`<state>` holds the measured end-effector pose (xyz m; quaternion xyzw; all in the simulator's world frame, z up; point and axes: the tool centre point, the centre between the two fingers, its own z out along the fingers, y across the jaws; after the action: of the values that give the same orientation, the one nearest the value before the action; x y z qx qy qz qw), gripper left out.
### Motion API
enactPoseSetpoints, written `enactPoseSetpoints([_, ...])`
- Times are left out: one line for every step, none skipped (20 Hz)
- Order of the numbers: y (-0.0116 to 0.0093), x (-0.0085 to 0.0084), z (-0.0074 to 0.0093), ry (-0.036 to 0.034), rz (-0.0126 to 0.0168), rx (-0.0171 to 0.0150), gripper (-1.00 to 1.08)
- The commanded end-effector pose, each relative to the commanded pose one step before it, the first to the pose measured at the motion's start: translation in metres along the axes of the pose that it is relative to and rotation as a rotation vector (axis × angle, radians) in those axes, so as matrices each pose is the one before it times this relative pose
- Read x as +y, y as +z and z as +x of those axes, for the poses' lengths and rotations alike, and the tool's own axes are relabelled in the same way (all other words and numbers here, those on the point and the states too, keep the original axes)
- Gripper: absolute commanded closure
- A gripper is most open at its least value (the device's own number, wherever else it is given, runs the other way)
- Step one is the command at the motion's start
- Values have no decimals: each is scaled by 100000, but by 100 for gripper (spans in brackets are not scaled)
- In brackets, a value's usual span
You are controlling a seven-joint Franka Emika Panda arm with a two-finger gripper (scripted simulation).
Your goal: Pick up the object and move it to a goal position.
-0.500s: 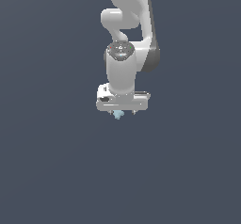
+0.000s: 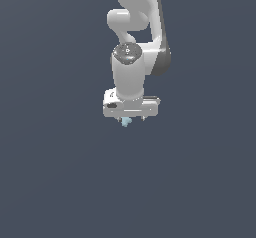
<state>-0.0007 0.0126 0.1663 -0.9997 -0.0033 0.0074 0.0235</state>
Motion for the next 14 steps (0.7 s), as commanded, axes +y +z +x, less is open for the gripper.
enactPoseSetpoints([-61, -107, -19, 14, 385, -271, -92])
enactPoseSetpoints([9, 13, 3, -2, -57, 39, -92])
enactPoseSetpoints([27, 31, -12, -114, -68, 40, -92])
enactPoseSetpoints([39, 32, -28, -232, -54, 24, -92])
enactPoseSetpoints([55, 53, -43, -328, -42, 11, -92])
enactPoseSetpoints([70, 58, -59, -456, -45, 5, -92])
enactPoseSetpoints([88, 74, -76, -571, -52, 4, -92])
enactPoseSetpoints([107, 89, -92, -694, -68, 8, -92])
enactPoseSetpoints([127, 107, -109, -815, -89, 15, -92])
enactPoseSetpoints([146, 121, -127, -938, -108, 20, -92])
enactPoseSetpoints([164, 135, -145, -1053, -123, 23, -92])
enactPoseSetpoints([181, 145, -164, -1168, -134, 23, -92])
enactPoseSetpoints([198, 154, -184, -1289, -142, 21, -92])
enactPoseSetpoints([214, 163, -205, -1405, -150, 19, -92])
